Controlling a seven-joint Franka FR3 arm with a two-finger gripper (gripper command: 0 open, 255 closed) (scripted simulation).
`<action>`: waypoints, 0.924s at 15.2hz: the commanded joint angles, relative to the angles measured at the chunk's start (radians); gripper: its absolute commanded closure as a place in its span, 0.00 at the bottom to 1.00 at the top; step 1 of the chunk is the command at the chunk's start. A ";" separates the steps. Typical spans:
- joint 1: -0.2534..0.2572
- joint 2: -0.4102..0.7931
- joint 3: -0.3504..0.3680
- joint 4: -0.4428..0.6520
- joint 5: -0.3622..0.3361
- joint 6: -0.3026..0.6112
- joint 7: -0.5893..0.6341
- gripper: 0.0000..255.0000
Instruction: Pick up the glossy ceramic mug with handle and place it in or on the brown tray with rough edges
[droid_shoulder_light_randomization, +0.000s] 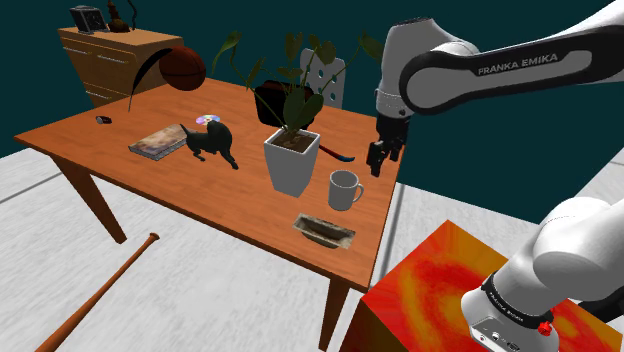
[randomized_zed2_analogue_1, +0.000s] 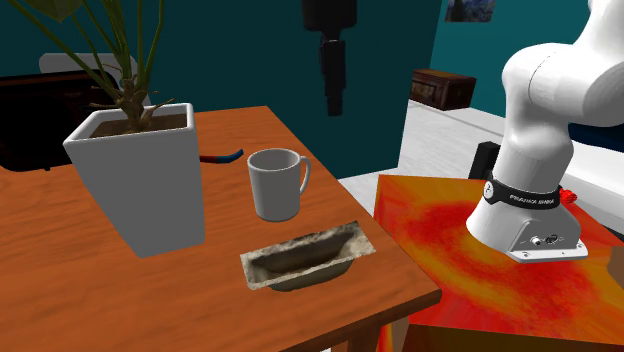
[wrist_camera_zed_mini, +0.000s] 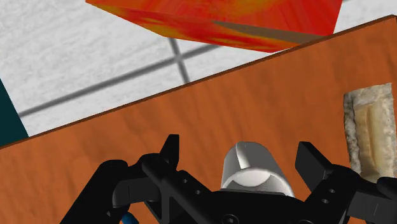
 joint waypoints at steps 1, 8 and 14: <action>0.009 0.069 0.028 0.028 0.003 0.046 0.035 0.00; 0.026 0.326 0.092 0.158 -0.038 0.180 0.137 0.00; 0.032 0.415 0.102 0.168 -0.066 0.258 0.171 0.00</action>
